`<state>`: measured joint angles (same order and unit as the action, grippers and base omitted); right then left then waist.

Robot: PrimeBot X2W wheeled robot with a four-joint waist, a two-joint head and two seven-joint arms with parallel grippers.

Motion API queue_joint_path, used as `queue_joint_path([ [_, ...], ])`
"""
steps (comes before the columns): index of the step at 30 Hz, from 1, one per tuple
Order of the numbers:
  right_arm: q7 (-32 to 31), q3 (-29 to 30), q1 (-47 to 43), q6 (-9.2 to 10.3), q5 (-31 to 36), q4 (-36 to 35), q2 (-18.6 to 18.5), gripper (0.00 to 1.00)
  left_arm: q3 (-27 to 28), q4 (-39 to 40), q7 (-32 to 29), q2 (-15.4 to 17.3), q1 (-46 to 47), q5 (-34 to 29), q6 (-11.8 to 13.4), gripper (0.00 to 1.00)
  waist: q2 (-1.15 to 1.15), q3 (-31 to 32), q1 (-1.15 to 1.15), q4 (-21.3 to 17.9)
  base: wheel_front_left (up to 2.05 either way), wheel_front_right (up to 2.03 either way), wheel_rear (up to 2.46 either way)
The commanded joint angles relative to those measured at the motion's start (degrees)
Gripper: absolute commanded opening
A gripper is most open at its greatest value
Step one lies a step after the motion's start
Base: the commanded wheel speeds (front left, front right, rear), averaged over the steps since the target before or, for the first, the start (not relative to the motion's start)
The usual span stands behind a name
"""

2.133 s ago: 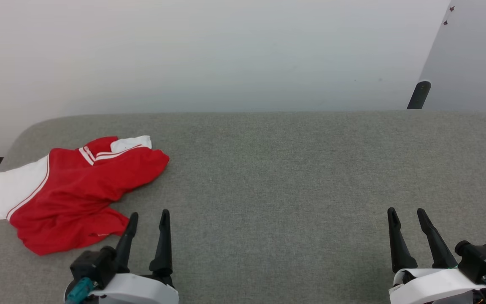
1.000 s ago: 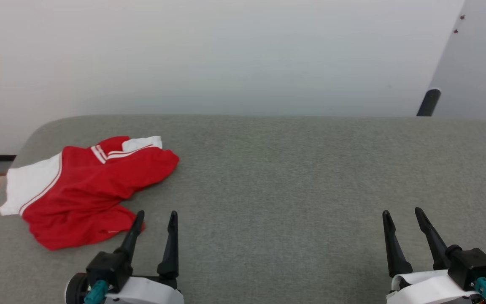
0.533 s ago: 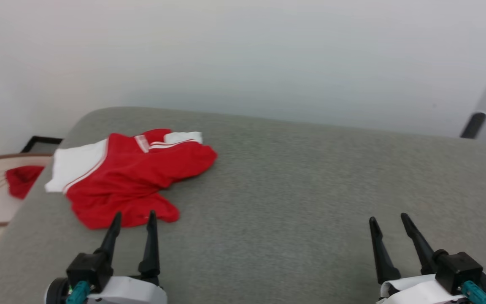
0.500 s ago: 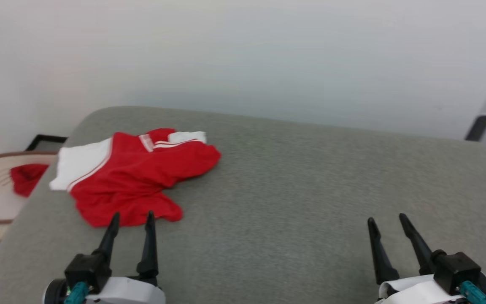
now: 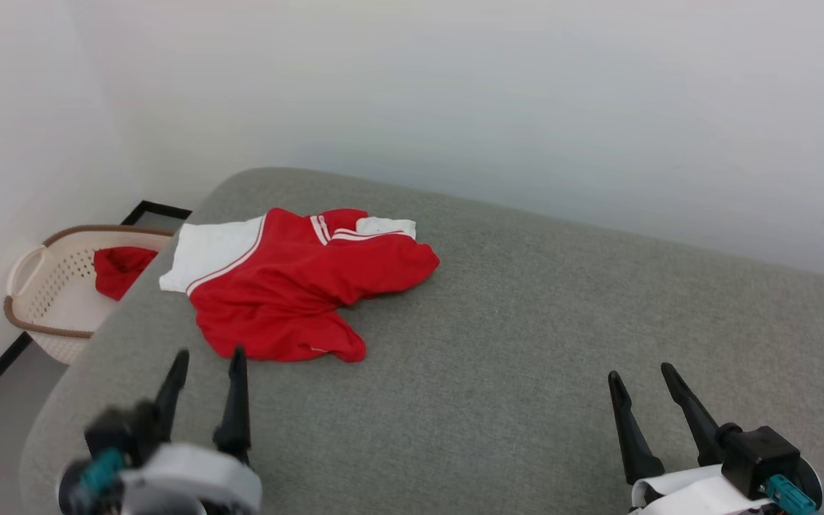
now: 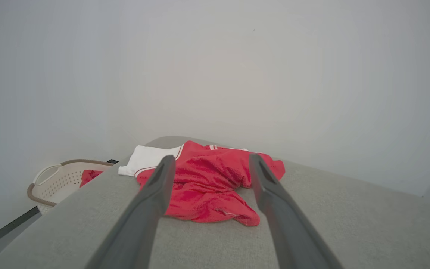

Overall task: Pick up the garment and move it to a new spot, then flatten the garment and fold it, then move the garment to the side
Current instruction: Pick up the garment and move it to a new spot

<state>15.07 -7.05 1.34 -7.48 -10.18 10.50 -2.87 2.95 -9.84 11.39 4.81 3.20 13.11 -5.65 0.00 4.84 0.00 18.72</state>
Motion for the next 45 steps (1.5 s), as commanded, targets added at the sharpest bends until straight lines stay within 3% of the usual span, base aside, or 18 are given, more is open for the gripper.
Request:
queue_joint_path([
  [1,-0.1,-0.1,0.4,-0.03,0.2,-0.2,0.0,1.0,0.1,0.1,-1.3,0.6,1.4,0.8,-0.5,1.0,0.0,-1.1,0.0,-1.0,0.0,0.0,0.0],
  [11,-1.1,-0.2,3.2,-0.02,1.9,-1.8,-0.4,1.0,3.5,1.4,-20.3,10.0,15.3,10.8,-1.5,1.0,0.0,-9.6,0.0,-7.6,0.0,0.0,0.0],
  [19,-1.2,-0.6,7.1,-0.02,1.8,-3.5,-2.0,1.0,4.3,-4.0,-37.0,17.3,27.7,16.5,-1.5,1.0,0.0,-18.1,0.0,-11.9,0.0,0.0,0.0],
  [25,-1.0,-0.9,9.8,-0.02,1.5,-4.7,-2.8,1.0,3.1,-10.1,-48.3,20.7,35.5,18.3,-0.6,1.0,0.0,-23.6,0.0,-13.9,0.0,0.0,0.0],
  [36,-0.7,-1.4,12.7,-0.02,1.3,-6.2,-3.7,1.0,1.0,-19.3,-63.9,23.0,43.4,19.6,3.5,1.0,0.0,-30.3,0.0,-16.3,0.0,0.0,0.0],
  [45,-1.4,-2.1,14.8,-0.02,1.5,-8.5,-4.2,1.0,-0.8,-25.4,-67.8,22.8,44.9,18.7,5.9,1.0,0.0,-34.0,0.0,-17.8,0.0,0.0,0.0],
])
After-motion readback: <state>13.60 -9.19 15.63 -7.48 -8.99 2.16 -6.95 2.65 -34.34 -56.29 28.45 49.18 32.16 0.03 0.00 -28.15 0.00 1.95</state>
